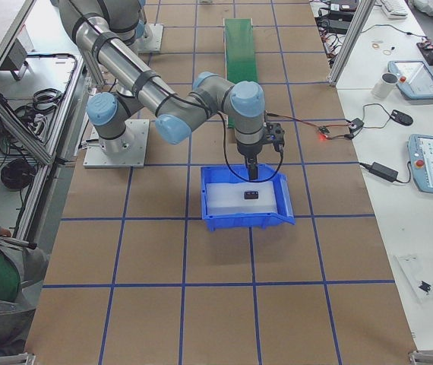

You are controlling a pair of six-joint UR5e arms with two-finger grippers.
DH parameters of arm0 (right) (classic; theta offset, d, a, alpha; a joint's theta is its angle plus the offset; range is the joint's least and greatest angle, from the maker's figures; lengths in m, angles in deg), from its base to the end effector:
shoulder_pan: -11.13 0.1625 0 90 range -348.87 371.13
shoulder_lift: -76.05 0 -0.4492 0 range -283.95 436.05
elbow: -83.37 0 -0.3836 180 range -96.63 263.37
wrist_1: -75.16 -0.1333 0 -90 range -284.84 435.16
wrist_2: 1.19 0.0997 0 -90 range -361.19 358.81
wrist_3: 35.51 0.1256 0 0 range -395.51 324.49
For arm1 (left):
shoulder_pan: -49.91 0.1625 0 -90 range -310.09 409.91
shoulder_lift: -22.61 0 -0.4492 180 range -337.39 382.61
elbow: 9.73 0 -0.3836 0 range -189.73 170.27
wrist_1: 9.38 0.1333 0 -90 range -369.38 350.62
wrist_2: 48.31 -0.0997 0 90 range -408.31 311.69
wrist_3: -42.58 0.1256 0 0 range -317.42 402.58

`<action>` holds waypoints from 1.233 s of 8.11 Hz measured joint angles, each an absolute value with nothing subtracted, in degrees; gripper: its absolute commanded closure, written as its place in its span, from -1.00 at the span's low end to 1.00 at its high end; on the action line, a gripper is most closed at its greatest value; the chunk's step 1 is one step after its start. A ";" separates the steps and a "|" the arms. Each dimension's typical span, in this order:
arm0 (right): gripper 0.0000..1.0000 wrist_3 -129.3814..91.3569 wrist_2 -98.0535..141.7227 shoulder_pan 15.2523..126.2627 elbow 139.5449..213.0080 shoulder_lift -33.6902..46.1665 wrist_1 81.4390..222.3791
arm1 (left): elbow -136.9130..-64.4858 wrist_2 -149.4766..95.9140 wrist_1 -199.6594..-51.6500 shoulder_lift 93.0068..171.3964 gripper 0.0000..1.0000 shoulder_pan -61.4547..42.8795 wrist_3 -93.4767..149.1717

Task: Move capacitor from left to right

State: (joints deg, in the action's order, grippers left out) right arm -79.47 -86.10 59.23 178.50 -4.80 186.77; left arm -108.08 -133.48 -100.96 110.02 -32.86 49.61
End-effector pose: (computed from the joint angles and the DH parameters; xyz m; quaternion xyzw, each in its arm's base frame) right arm -0.2652 -0.5118 0.4000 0.0208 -0.9968 0.0769 0.0110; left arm -0.0868 -0.4588 0.4359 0.0044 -0.9971 -0.0582 0.0497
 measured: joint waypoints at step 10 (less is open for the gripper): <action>-1.00 -38.92 -86.68 91.92 177.77 -15.17 177.25 | -108.08 -133.48 -100.96 110.04 -1.00 -32.80 49.61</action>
State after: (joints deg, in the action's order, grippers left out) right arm -38.92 -86.68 91.92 177.77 -15.17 177.25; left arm -108.08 -133.48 -100.96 110.04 -32.80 49.61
